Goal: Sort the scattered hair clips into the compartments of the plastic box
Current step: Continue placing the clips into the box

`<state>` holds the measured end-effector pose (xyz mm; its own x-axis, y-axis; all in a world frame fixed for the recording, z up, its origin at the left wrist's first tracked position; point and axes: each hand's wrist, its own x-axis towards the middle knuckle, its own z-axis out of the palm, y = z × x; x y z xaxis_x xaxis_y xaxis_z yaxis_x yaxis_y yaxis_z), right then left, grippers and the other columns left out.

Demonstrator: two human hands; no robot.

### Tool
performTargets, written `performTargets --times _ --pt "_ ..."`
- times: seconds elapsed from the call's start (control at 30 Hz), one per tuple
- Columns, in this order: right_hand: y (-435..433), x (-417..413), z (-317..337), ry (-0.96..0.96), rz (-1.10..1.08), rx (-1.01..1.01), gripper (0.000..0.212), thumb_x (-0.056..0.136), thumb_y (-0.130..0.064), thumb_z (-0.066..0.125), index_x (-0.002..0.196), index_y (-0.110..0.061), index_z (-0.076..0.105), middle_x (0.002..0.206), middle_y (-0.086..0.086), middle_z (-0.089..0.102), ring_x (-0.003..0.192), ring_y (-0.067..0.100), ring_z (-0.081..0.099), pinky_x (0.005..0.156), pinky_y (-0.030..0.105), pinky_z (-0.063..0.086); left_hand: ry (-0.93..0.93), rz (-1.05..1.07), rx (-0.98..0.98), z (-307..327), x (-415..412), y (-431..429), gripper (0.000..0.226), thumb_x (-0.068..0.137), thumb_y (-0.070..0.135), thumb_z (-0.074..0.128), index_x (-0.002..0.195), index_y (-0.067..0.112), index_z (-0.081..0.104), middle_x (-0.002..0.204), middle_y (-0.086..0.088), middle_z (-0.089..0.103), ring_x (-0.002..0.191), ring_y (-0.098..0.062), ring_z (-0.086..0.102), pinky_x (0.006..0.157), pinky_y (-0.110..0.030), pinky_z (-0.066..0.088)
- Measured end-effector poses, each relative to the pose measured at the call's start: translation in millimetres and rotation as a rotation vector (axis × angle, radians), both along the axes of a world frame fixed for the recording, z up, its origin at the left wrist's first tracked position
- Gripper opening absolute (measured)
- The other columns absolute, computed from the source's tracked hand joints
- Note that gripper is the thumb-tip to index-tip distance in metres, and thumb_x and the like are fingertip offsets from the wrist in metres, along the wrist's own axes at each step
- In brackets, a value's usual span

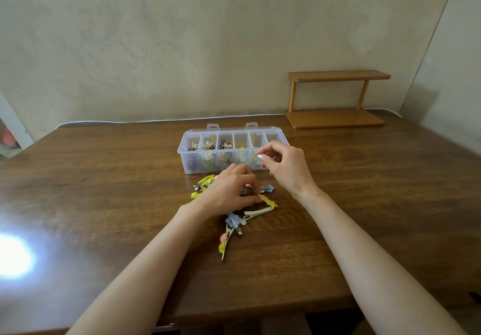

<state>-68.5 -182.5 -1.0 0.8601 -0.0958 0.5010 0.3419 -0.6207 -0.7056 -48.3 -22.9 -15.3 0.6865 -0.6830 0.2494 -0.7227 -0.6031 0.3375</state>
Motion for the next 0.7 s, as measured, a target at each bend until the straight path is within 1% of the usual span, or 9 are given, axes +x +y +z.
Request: performTargets --times 0.1,0.2,0.3,0.37,0.4,0.47,0.53,0.63,0.7 --pt "-2.4 -0.7 4.3 0.073 0.038 -0.018 0.006 0.088 -0.016 0.062 0.087 -0.017 0.068 0.076 -0.009 0.063 0.069 0.006 0.058 0.062 0.018 0.048 -0.007 0.005 -0.038 -1.1 0.0 0.8 0.017 0.079 0.034 0.07 0.089 0.021 0.065 0.096 0.01 0.043 0.095 -0.009 0.038 0.086 -0.029 0.039" --pt "-11.0 -4.4 13.4 0.285 0.158 -0.063 0.004 0.084 -0.017 0.068 0.081 -0.018 0.068 0.076 -0.003 0.065 0.07 0.009 0.061 0.061 0.02 0.047 -0.004 0.03 -0.07 0.0 -0.4 2.2 0.017 0.079 0.035 0.069 0.085 0.02 0.063 0.095 0.008 0.046 0.095 -0.013 0.041 0.085 -0.031 0.039" --pt "-17.5 -8.2 16.9 0.499 0.251 -0.219 0.011 0.077 -0.026 0.075 0.08 -0.019 0.067 0.078 -0.002 0.067 0.071 0.011 0.063 0.062 0.024 0.049 0.061 0.037 -0.108 7.1 -2.4 7.1 0.022 0.081 0.041 0.066 0.076 0.022 0.058 0.094 0.001 0.05 0.094 -0.016 0.042 0.083 -0.031 0.039" --pt "-17.4 -9.0 16.0 0.596 0.267 -0.331 0.02 0.07 -0.028 0.08 0.081 -0.022 0.066 0.078 -0.003 0.066 0.069 0.011 0.062 0.06 0.026 0.05 0.146 0.02 -0.042 11.7 -4.2 11.7 0.027 0.076 0.05 0.068 0.073 0.026 0.056 0.097 0.003 0.048 0.098 -0.015 0.04 0.086 -0.03 0.038" --pt "-16.8 -9.0 15.7 0.621 0.258 -0.382 0.024 0.067 -0.029 0.083 0.082 -0.023 0.065 0.078 -0.005 0.064 0.067 0.011 0.061 0.061 0.027 0.051 0.175 0.013 0.015 12.9 -5.1 13.1 0.029 0.073 0.053 0.069 0.074 0.026 0.057 0.099 0.005 0.046 0.101 -0.014 0.038 0.088 -0.029 0.038" --pt "-16.0 -8.0 15.0 0.626 0.232 -0.466 0.029 0.064 -0.029 0.084 0.084 -0.027 0.064 0.079 -0.007 0.06 0.069 0.01 0.058 0.067 0.031 0.051 0.199 0.009 0.108 12.2 -6.0 14.5 0.036 0.068 0.056 0.07 0.08 0.024 0.06 0.103 0.007 0.043 0.102 -0.011 0.035 0.091 -0.028 0.037" --pt "-16.5 -7.1 14.6 0.61 0.22 -0.508 0.026 0.067 -0.027 0.083 0.085 -0.028 0.063 0.081 -0.01 0.057 0.075 0.008 0.056 0.07 0.029 0.049 0.202 0.015 0.128 11.1 -6.0 14.5 0.041 0.066 0.058 0.071 0.084 0.023 0.06 0.106 0.007 0.041 0.102 -0.01 0.034 0.092 -0.027 0.037" --pt "-18.2 -7.4 14.9 0.602 0.221 -0.488 0.022 0.071 -0.023 0.081 0.079 -0.028 0.06 0.084 -0.009 0.058 0.081 0.009 0.056 0.07 0.027 0.047 0.209 0.009 0.122 11.0 -5.9 15.2 0.041 0.065 0.057 0.073 0.084 0.024 0.06 0.107 0.008 0.04 0.103 -0.009 0.033 0.093 -0.027 0.036" --pt "-19.5 -8.5 16.8 0.569 0.208 -0.42 0.022 0.071 -0.021 0.08 0.078 -0.025 0.06 0.088 -0.006 0.06 0.083 0.01 0.057 0.069 0.025 0.047 0.21 -0.007 0.127 10.9 -6.6 15.2 0.037 0.067 0.055 0.073 0.083 0.024 0.061 0.107 0.008 0.04 0.104 -0.009 0.033 0.093 -0.026 0.036"
